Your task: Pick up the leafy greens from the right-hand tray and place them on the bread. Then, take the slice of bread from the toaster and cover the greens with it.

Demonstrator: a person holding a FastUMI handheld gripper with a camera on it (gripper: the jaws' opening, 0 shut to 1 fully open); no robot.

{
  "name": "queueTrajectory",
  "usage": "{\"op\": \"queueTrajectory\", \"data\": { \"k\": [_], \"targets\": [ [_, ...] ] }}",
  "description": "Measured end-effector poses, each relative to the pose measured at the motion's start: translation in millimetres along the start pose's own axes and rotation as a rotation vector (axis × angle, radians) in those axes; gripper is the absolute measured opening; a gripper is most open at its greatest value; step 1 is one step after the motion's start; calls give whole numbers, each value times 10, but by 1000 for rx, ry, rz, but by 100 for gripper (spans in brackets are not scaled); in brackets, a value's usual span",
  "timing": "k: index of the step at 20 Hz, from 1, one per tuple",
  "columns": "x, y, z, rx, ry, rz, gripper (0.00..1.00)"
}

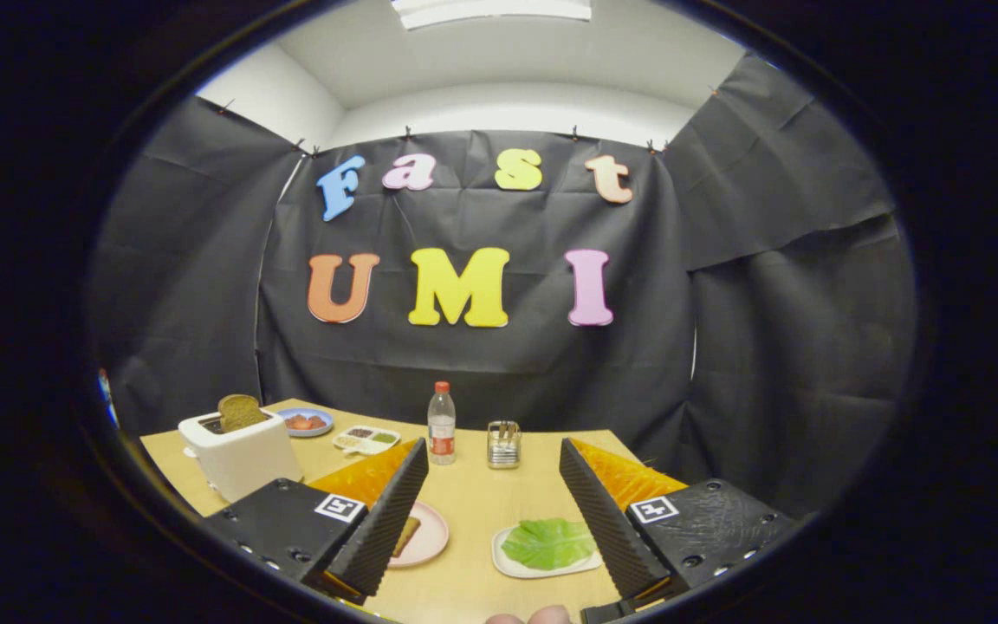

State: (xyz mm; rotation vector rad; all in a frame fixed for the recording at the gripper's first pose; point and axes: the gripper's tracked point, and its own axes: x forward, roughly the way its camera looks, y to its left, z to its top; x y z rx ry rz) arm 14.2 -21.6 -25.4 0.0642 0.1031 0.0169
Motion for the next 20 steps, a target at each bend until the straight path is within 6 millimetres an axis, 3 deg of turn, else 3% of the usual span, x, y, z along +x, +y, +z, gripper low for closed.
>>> {"op": "queueTrajectory", "data": {
  "k": [3, 7, 12, 16, 20],
  "targets": [
    [153, -276, -182, 53, 48, -20, 95],
    [442, -761, -679, 50, 173, -70, 95],
    [764, -1180, -1150, 152, 297, -123, 96],
    [1013, -1362, -1596, 244, 409, -167, 96],
    [1124, -1371, -1954, 385, 504, -181, 96]
  ]
}}
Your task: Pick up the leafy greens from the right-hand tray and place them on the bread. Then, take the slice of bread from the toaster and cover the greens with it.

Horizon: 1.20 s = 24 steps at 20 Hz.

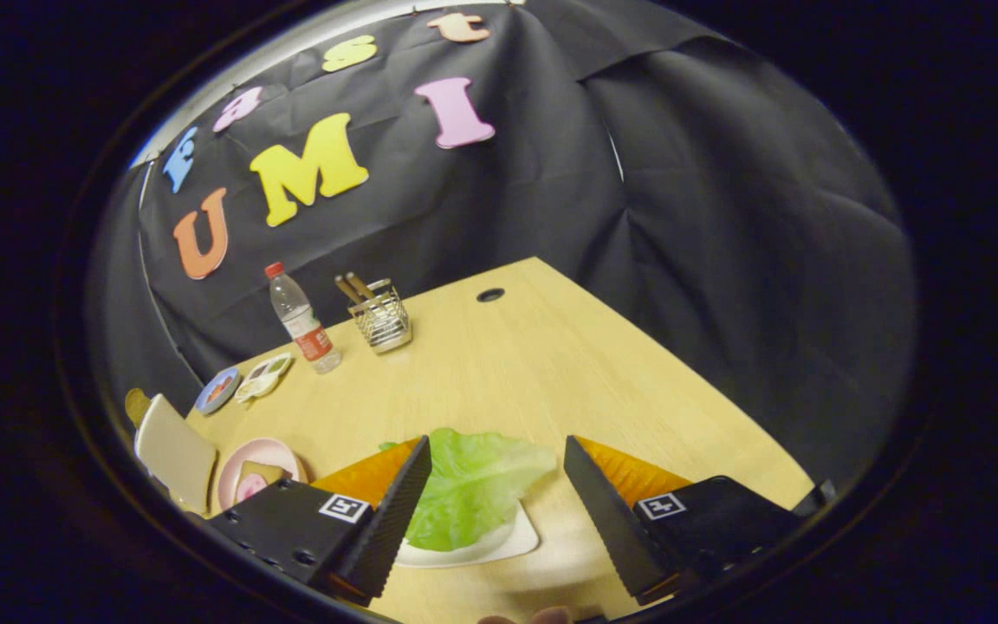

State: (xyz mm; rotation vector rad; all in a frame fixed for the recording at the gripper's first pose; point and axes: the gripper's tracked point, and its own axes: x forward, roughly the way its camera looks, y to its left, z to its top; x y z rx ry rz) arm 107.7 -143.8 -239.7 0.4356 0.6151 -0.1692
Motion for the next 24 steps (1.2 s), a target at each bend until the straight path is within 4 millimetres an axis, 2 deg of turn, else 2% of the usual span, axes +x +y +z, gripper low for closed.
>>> {"op": "queueTrajectory", "data": {
  "k": [3, 9, 11, 18, 20, 24],
  "targets": [
    [112, -75, -59, 59, 23, -22, 96],
    [277, -67, -198, 181, 89, -28, 96],
    [321, -47, -163, 233, 91, -16, 88],
    [339, -80, -104, 264, 75, -3, 17],
    [310, -39, -86, 233, 62, 15, 2],
    [165, 74, 70, 190, 3, 55, 0]
  ]
}}
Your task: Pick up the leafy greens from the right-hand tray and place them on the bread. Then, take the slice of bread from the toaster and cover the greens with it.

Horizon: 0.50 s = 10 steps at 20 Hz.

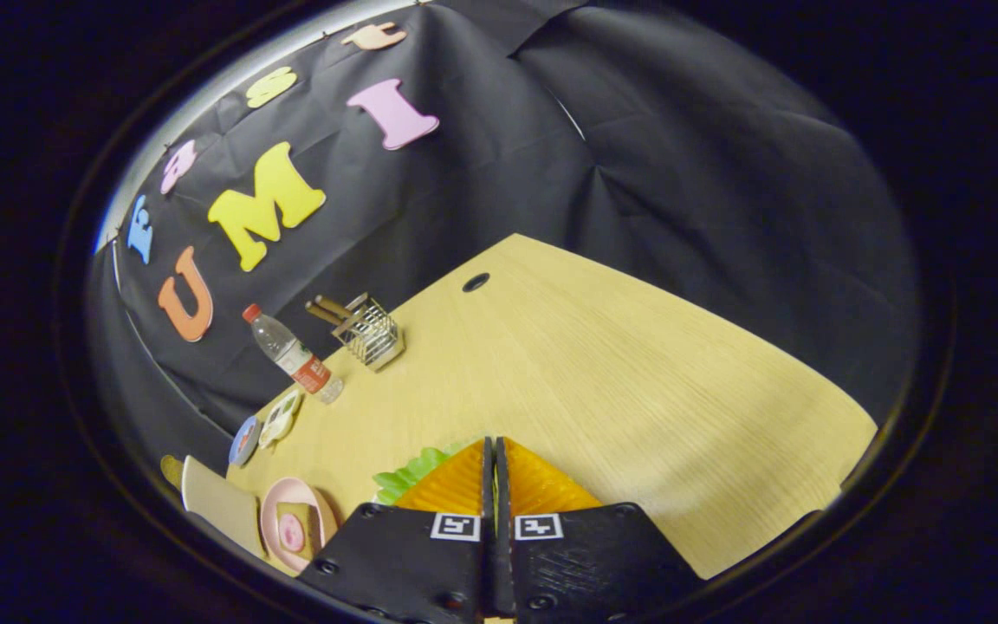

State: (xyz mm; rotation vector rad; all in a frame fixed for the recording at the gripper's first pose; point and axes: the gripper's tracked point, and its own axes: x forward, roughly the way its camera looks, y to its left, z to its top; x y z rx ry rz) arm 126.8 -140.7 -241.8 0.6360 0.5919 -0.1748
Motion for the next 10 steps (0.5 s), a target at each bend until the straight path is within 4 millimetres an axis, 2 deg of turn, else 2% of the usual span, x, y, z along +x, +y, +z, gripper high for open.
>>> {"op": "queueTrajectory", "data": {
  "k": [4, 10],
  "targets": [
    [-244, 226, 193, -26, -87, 46, 0],
    [-653, 725, 405, -57, -193, 118, 0]
  ]
}}
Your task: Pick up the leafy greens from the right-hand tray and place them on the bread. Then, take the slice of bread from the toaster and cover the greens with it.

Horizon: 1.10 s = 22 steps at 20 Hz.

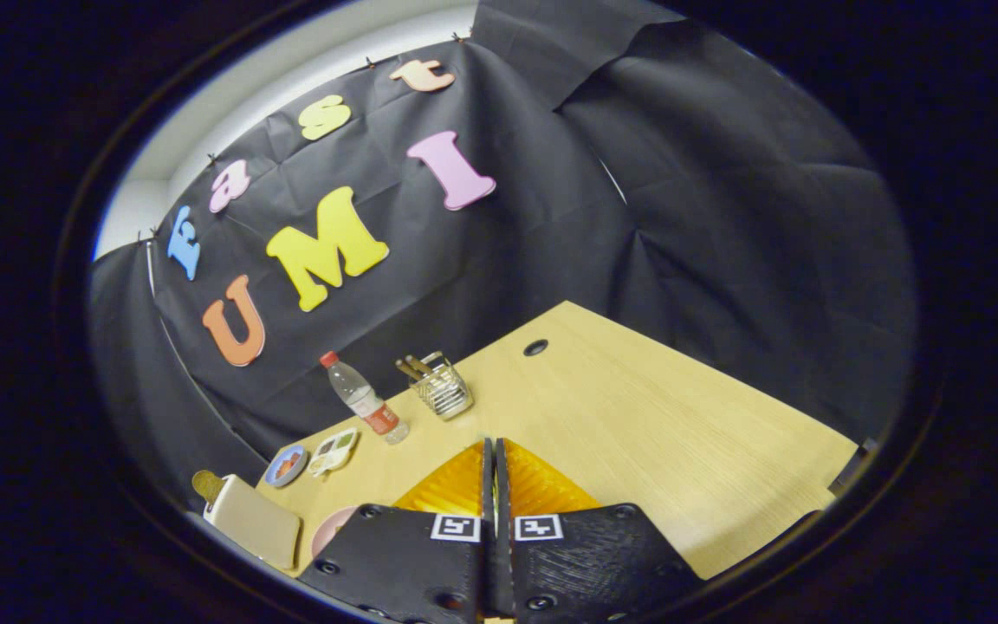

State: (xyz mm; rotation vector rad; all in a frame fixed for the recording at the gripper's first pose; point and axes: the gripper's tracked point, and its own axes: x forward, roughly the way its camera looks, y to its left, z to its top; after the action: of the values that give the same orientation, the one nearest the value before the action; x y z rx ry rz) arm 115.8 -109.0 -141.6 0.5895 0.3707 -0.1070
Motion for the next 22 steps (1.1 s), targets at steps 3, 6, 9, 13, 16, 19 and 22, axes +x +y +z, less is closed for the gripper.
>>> {"op": "queueTrajectory", "data": {
  "k": [3, 6, 9, 13, 16, 19, 22],
  "targets": [
    [-102, 290, 89, -23, -24, 40, 0],
    [-205, 632, 99, -45, -39, 84, 0],
    [-270, 1060, 28, -66, -42, 144, 0],
    [-353, 1684, -174, -72, -36, 238, 0],
    [-334, 2110, -427, -93, -38, 293, 0],
    [-334, 2514, -815, -77, 13, 353, 0],
    [-369, 2793, -1078, -25, 53, 399, 0]
  ]
}}
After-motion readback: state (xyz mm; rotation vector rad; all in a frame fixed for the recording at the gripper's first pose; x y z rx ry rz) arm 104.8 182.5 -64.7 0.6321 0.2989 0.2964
